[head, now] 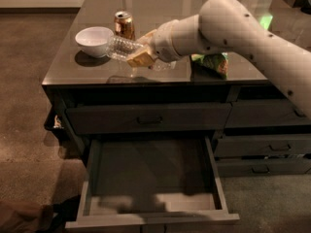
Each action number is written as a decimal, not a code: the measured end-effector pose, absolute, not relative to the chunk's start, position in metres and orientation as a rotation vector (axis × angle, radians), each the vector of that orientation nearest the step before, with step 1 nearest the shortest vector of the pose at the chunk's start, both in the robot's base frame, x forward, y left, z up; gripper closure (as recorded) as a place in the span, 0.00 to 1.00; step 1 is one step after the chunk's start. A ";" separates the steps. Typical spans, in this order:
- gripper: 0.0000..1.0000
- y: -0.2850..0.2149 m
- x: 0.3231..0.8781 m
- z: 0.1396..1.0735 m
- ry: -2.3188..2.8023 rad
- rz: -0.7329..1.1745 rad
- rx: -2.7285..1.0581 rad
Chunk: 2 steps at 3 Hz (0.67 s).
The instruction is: Pick water bottle from middle drawer and place on counter
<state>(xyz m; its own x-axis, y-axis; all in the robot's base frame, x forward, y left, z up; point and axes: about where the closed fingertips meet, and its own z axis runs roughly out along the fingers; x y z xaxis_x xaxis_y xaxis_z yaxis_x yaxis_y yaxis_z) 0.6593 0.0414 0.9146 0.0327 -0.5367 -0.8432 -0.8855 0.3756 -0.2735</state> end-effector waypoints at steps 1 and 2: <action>1.00 0.048 0.696 0.899 1.692 0.469 -1.301; 1.00 0.043 0.726 0.872 1.772 0.499 -1.302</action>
Offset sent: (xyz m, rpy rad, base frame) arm 0.1039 -0.0105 -0.0716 -0.0651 0.2279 -0.0351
